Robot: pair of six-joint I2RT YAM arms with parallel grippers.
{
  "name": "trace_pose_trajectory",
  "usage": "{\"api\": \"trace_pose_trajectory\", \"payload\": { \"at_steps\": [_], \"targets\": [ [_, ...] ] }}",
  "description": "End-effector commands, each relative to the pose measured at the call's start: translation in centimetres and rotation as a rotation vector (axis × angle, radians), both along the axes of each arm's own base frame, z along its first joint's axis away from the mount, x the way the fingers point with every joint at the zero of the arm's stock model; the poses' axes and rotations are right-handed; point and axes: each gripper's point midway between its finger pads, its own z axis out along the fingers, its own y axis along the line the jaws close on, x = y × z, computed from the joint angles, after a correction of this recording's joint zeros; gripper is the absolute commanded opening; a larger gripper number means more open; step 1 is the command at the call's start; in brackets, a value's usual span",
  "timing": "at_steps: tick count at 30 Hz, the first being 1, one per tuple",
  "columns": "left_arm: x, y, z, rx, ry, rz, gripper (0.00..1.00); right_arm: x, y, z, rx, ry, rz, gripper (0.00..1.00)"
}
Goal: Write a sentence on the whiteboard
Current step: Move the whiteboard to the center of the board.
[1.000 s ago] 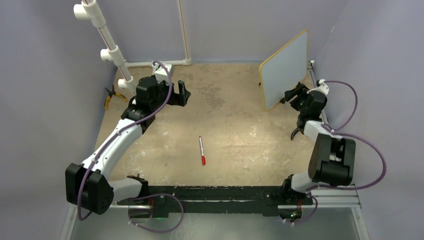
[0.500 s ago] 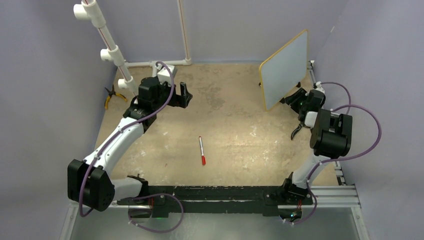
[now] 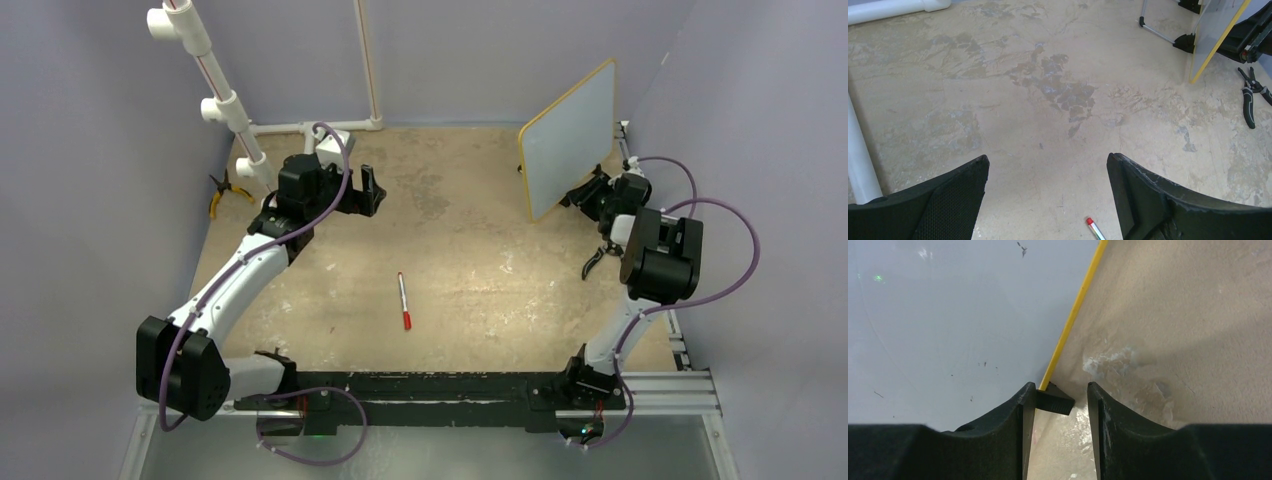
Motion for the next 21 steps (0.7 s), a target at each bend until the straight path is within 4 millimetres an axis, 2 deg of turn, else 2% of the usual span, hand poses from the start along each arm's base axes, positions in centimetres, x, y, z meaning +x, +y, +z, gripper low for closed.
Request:
{"api": "trace_pose_trajectory", "payload": {
  "at_steps": [1,9,21],
  "targets": [
    [0.2,-0.6,1.1,-0.037,-0.029,-0.017,0.87,1.0,0.8,1.1,0.019,-0.031,0.065,0.44],
    [0.1,-0.7,1.3,-0.042,-0.031,-0.021,0.87,2.1,0.9,1.2,0.032,-0.034,0.09,0.42],
    [0.0,-0.8,1.7,-0.052,-0.037,-0.03,0.87,0.6,2.2,0.1,0.083,0.0,0.13,0.38]
  ]
}}
